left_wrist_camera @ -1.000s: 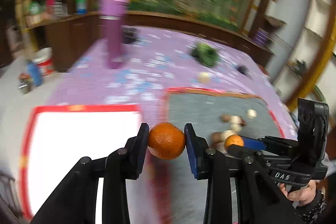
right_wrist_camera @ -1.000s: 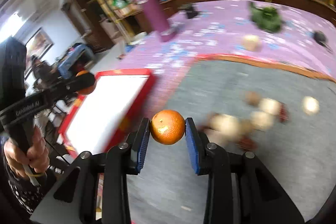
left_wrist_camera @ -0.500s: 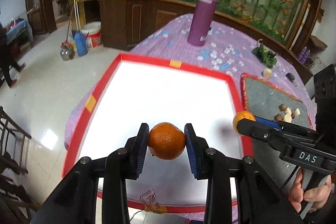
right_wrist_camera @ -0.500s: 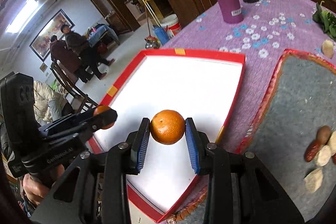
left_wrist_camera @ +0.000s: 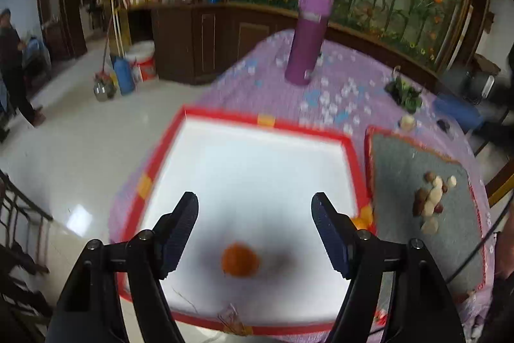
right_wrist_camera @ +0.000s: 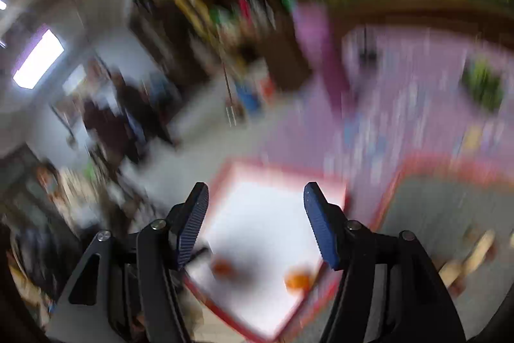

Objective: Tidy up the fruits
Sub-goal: 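Carry the orange to the white tray and release it with the right gripper, then return the right gripper to the mat and grasp the pale round cake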

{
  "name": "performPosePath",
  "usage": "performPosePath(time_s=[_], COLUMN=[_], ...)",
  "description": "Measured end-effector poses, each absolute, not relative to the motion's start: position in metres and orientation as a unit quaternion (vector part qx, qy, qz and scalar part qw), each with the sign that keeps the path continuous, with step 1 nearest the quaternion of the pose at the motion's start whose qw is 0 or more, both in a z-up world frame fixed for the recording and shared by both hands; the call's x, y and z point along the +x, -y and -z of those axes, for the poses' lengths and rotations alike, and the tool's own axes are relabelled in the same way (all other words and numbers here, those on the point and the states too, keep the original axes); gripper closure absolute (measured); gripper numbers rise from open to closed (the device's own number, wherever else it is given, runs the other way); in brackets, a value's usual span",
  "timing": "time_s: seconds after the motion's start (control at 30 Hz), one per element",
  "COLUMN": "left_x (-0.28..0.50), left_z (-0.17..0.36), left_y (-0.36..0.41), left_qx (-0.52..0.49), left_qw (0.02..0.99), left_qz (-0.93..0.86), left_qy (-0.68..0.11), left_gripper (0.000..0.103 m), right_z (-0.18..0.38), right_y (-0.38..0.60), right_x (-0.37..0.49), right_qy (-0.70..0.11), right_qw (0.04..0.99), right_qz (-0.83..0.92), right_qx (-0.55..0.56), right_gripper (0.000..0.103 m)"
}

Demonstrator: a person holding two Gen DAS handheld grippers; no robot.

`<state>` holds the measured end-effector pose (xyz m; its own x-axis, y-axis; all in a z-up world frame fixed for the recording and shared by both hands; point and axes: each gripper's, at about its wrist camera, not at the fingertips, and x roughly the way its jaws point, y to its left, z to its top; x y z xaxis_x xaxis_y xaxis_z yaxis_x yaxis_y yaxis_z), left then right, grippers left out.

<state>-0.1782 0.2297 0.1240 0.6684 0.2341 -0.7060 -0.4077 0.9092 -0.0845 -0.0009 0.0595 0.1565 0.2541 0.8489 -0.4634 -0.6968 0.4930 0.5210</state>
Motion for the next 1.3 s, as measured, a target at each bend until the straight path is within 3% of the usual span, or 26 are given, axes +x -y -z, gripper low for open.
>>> performPosePath(time_s=[0.1, 0.13, 0.23, 0.4, 0.5, 0.7, 0.8, 1.0, 1.3], left_x=[-0.176, -0.173, -0.154, -0.114, -0.096, -0.084, -0.082, -0.067, -0.036], left_z=[-0.166, -0.171, -0.156, -0.104, -0.091, -0.075, -0.068, -0.078, -0.06], left_y=[-0.205, -0.19, -0.144, -0.076, -0.049, -0.018, -0.018, -0.026, 0.027], left_qx=[-0.078, -0.063, -0.036, -0.028, -0.022, -0.011, -0.007, -0.021, 0.071], left_qw=[0.931, 0.937, 0.941, 0.924, 0.918, 0.908, 0.904, 0.91, 0.904], left_qz=[-0.164, -0.153, -0.096, -0.011, 0.01, 0.04, 0.034, 0.032, 0.075], left_qy=[-0.315, -0.308, -0.323, -0.381, -0.395, -0.417, -0.425, -0.412, -0.415], left_gripper=[0.015, 0.013, 0.011, 0.01, 0.01, 0.01, 0.01, 0.01, 0.01], right_z=[-0.214, -0.214, -0.168, -0.059, -0.021, 0.007, 0.019, 0.032, 0.049], right_y=[0.003, 0.022, 0.08, 0.198, 0.231, 0.224, 0.213, 0.188, 0.167], right_x=[-0.014, -0.018, -0.003, 0.049, 0.064, 0.088, 0.101, 0.118, 0.117], right_qy=[-0.233, -0.216, -0.256, -0.378, -0.411, -0.432, -0.439, -0.462, -0.463], right_qw=[0.842, 0.858, 0.882, 0.888, 0.881, 0.868, 0.865, 0.85, 0.86], right_qz=[-0.479, -0.462, -0.396, -0.254, -0.221, -0.23, -0.23, -0.24, -0.213], right_qx=[0.086, 0.059, 0.016, 0.061, 0.08, 0.084, 0.077, 0.075, 0.021], right_gripper=[0.018, 0.018, 0.018, 0.018, 0.018, 0.023, 0.034, 0.034, 0.04])
